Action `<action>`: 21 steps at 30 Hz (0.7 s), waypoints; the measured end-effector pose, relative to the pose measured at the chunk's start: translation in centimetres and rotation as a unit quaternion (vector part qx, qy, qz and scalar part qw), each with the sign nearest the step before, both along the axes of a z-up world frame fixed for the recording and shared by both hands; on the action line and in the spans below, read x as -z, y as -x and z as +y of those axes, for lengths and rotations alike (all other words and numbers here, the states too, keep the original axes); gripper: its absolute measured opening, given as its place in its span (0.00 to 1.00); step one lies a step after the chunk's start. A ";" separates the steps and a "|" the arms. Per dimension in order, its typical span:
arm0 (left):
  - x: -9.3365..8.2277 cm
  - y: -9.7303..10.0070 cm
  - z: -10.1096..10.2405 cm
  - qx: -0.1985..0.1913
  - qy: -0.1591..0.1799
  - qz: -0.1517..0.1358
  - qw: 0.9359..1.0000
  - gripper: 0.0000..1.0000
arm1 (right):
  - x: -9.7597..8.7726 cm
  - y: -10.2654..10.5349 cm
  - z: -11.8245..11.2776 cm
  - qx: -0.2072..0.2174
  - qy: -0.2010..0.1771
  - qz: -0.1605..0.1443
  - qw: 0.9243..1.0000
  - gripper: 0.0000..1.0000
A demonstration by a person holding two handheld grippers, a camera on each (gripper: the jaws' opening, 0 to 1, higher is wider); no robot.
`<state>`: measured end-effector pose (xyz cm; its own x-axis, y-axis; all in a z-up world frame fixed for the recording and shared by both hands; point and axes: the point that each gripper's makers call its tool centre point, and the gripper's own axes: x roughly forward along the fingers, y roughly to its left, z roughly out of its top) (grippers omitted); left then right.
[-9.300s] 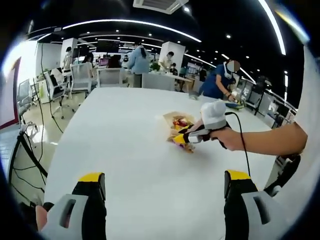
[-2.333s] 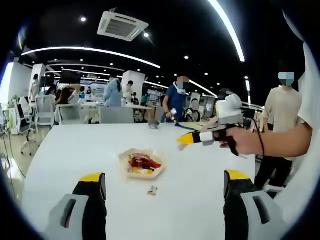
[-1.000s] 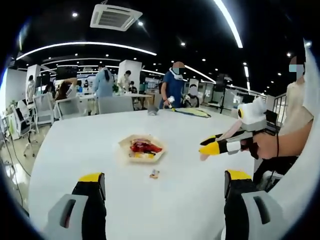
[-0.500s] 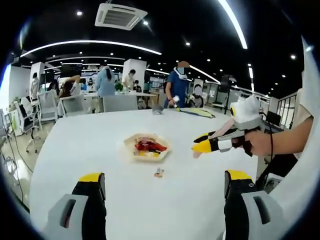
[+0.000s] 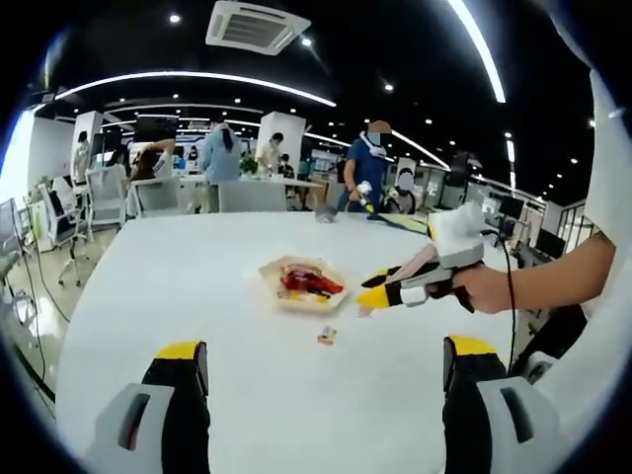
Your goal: Place the target food into the container with the food tongs after gripping and lifting it, then release it inside without dropping or visibly crushing the food.
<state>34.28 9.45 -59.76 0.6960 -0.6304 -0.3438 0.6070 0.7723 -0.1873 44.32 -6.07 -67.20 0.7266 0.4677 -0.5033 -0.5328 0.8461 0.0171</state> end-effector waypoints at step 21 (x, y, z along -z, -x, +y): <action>0.2 -2.4 1.6 -0.054 -0.006 0.016 0.998 0.99 | 5.8 -2.9 2.5 -0.046 0.016 0.039 0.998 0.29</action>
